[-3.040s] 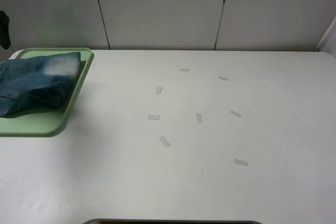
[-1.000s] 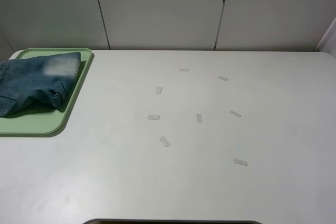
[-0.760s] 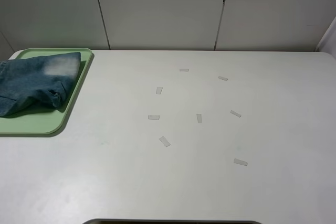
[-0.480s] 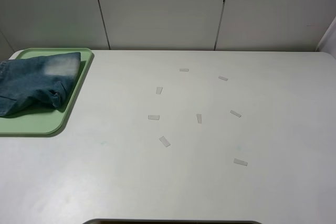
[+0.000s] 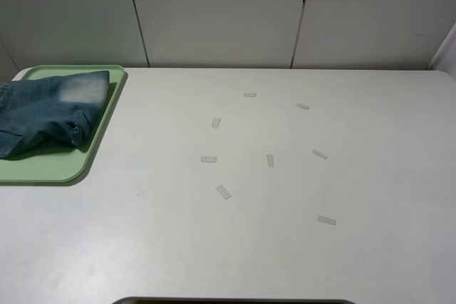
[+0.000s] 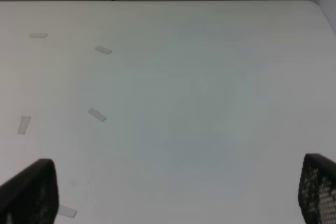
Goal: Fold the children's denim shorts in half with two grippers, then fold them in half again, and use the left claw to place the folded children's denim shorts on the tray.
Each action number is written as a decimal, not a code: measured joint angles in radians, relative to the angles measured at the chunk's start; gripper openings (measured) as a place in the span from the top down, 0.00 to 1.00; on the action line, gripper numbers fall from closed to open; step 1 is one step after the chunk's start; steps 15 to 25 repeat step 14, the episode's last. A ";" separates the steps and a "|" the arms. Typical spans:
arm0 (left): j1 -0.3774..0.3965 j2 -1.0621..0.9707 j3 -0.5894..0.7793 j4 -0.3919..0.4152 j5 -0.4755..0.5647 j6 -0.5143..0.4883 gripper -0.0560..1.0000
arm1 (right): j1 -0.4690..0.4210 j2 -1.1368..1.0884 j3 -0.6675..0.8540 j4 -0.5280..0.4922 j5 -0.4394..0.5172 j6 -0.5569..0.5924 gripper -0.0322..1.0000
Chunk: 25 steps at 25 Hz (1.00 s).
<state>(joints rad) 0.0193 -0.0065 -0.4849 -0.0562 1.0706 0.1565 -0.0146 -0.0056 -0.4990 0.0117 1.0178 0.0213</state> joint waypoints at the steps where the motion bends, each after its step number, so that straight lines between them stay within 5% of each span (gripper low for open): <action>1: 0.000 0.000 0.000 0.000 0.000 0.000 0.01 | 0.000 0.000 0.000 0.000 0.000 0.000 0.30; 25: 0.000 0.000 0.000 0.000 0.000 0.000 0.01 | 0.000 0.000 0.000 0.000 0.000 0.000 0.30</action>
